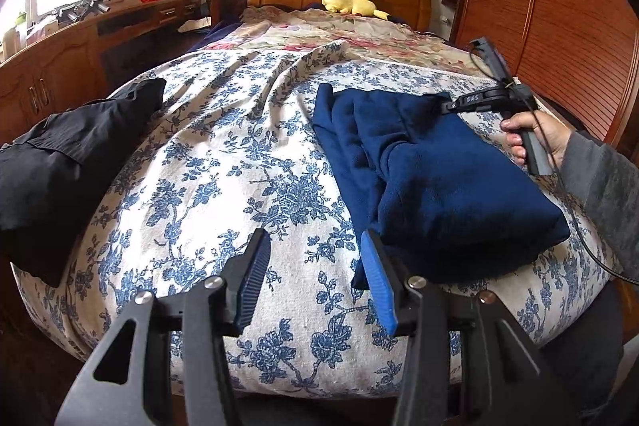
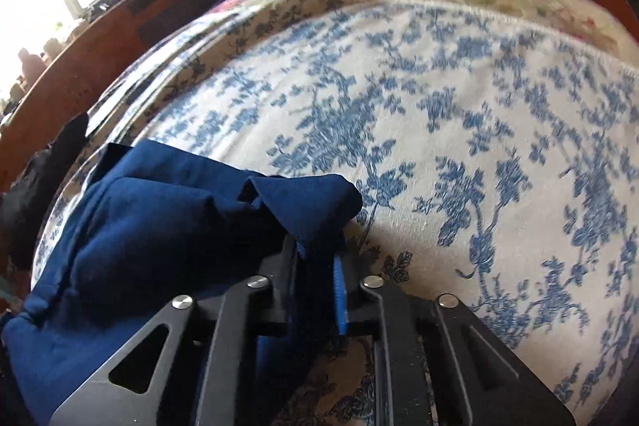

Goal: Fold large clothes

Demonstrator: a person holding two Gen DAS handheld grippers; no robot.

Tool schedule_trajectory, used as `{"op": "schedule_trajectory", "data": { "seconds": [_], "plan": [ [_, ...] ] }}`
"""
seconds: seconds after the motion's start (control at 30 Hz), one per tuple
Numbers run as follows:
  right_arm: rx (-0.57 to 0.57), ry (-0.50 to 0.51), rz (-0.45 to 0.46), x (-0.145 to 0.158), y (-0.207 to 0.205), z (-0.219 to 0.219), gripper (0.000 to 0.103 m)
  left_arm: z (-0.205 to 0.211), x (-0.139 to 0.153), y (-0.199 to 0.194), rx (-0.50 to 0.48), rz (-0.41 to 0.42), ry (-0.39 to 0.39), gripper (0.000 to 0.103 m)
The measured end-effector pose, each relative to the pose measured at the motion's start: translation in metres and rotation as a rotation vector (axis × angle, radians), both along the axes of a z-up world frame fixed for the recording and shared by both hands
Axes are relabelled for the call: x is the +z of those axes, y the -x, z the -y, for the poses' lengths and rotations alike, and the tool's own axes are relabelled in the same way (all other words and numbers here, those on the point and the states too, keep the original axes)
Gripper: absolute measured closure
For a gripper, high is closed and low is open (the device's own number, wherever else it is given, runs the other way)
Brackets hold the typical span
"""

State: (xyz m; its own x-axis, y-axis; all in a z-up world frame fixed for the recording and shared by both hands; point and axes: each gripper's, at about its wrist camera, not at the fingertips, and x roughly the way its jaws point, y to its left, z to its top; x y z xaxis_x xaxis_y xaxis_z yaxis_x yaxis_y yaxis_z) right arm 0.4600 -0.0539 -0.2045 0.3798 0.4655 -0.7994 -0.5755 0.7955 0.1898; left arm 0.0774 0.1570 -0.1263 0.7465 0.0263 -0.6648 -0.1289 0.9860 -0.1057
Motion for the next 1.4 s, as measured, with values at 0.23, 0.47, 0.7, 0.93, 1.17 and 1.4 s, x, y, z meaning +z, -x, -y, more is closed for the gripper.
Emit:
{"op": "schedule_trajectory", "data": {
  "seconds": [0.23,0.47,0.7,0.93,1.17,1.4],
  "plan": [
    [0.021,0.009,0.097,0.029,0.022,0.017,0.095,0.000,-0.002,0.005,-0.010,0.003,0.012,0.057],
    [0.003,0.072,0.119,0.041,0.035,0.052,0.095,0.008,-0.008,-0.002,-0.059,0.001,0.053,0.057],
    [-0.037,0.079,0.072,0.015,0.023,0.049,0.089,0.010,-0.020,-0.026,-0.077,-0.030,0.063,0.057],
    [-0.065,0.084,0.044,-0.006,0.012,0.046,0.070,0.011,-0.028,-0.037,-0.087,-0.044,0.076,0.057],
    [-0.117,0.030,-0.005,-0.016,0.001,0.057,0.046,0.014,-0.026,-0.037,-0.095,-0.042,0.079,0.057],
    [-0.109,-0.036,-0.048,-0.016,0.003,0.056,0.062,0.014,-0.035,-0.040,-0.096,-0.061,0.125,0.057]
  ]
}}
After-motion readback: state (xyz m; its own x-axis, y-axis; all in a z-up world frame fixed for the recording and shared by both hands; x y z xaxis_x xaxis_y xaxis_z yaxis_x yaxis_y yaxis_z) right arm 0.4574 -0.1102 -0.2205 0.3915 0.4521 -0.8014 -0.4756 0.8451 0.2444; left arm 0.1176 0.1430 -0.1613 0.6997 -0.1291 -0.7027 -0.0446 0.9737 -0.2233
